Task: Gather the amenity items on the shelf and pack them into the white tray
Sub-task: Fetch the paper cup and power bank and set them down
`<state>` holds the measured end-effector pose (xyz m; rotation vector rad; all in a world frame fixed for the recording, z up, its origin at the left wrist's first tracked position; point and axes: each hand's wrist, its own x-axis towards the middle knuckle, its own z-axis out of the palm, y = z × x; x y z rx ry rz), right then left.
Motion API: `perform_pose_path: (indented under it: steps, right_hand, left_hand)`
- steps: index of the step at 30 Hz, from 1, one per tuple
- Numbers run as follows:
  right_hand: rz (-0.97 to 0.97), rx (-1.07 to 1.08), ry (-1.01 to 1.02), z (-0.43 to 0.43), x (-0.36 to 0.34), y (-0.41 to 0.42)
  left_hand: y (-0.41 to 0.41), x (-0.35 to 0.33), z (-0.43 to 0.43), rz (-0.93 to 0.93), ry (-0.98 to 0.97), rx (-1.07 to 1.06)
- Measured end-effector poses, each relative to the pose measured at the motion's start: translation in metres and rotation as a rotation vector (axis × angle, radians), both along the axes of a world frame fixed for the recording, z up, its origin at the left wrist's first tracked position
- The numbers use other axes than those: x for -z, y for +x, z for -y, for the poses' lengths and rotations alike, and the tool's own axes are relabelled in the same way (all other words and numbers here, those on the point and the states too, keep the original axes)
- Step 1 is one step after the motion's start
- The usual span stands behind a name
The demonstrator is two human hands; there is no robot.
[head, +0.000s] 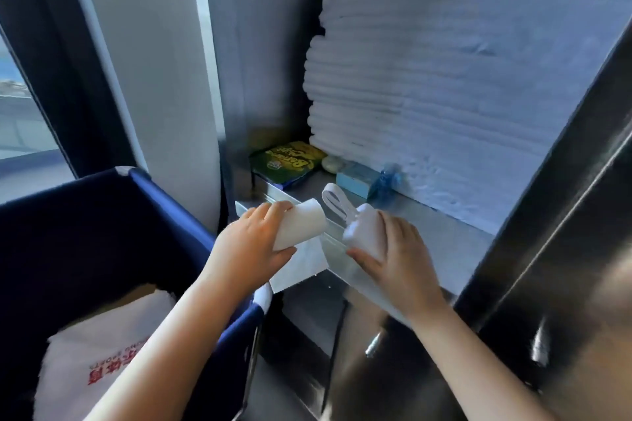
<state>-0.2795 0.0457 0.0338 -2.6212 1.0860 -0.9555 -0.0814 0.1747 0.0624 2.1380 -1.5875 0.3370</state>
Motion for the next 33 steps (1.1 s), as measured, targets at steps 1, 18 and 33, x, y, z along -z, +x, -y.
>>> perform_pose_path:
  steps: [1,18,33]
  right_hand:
    - [-0.003,0.038,0.009,0.011,0.002,0.010]
    - [-0.371,0.556,0.061,0.096,0.035,0.030]
    - [-0.301,0.456,-0.047,0.082,0.036,0.030]
  left_hand:
    - [0.014,0.000,0.014,-0.014,0.006,0.020]
    - [0.081,0.016,0.157,-0.097,0.019,0.387]
    - [0.090,0.017,0.166,-0.102,-0.007,0.419]
